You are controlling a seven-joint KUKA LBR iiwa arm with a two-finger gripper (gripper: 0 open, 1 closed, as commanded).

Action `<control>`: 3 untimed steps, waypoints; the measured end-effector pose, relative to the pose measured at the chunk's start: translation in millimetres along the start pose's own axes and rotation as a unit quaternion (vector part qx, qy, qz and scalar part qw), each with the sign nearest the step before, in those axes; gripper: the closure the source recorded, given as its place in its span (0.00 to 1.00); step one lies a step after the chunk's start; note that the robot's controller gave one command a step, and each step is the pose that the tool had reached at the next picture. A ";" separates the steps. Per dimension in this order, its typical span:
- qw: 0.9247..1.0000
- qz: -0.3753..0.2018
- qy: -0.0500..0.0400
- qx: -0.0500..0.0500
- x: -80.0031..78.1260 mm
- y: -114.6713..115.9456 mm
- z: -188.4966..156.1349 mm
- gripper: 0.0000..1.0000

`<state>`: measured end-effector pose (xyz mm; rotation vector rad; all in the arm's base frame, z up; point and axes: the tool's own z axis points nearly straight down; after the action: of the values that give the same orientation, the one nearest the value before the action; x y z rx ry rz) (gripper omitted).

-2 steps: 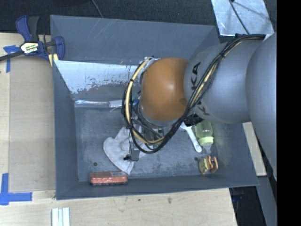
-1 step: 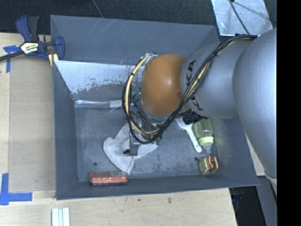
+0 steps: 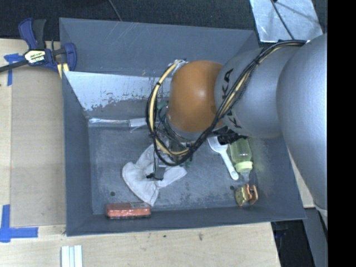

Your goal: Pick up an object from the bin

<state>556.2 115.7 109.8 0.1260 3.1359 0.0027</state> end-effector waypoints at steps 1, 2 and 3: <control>1.000 -0.001 0.000 0.001 14.3 -7.9 -0.2 0.00; 1.000 -0.006 0.001 0.001 16.7 -8.8 2.6 0.00; 0.999 -0.039 0.002 0.001 28.4 -7.3 -11.0 0.00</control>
Offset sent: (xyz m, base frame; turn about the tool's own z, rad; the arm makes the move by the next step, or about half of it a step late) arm -0.0036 -0.0228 -0.0398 0.1378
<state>527.3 110.7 120.7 0.0030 3.1418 -0.0007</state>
